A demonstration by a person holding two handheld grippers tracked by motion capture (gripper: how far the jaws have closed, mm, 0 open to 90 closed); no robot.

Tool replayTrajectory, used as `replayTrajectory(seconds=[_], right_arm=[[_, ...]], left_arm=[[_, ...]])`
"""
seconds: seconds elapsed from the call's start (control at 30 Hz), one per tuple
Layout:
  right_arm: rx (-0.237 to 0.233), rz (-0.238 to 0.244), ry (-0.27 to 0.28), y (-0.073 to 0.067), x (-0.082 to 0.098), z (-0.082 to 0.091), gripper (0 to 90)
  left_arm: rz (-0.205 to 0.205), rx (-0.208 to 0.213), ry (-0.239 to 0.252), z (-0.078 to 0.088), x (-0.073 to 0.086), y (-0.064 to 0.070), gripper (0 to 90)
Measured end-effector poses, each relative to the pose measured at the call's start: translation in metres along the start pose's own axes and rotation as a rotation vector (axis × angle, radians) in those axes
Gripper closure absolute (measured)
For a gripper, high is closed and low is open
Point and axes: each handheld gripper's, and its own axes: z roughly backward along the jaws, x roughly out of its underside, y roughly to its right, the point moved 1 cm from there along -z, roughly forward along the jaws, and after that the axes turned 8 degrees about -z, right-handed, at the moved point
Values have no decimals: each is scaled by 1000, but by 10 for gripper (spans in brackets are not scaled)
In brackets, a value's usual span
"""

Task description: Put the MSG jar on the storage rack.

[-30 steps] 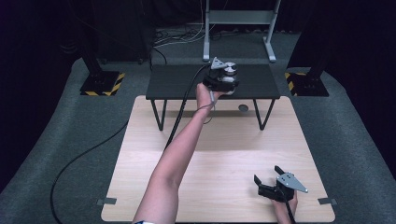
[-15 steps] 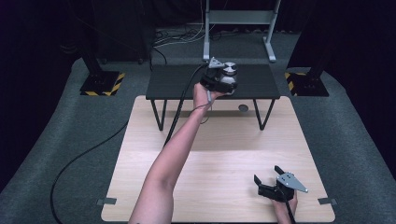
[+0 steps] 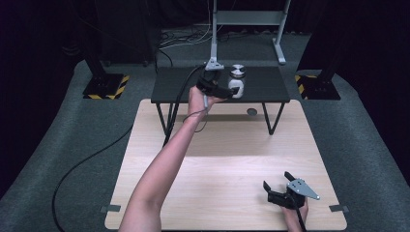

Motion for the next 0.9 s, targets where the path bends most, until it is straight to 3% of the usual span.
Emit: replayTrajectory(seconds=[0.37, 0.67, 0.9], right_arm=[[4, 3, -6, -1, -1, 0, 23], [10, 0, -2, -2, 0, 0, 23], [14, 0, -7, -2, -1, 0, 25]], left_arm=[[-30, 6, -19, 34, 8, 15, 25], [-26, 27, -63, 39, 21, 19, 21], [-53, 39, -82, 48, 29, 22, 20]])
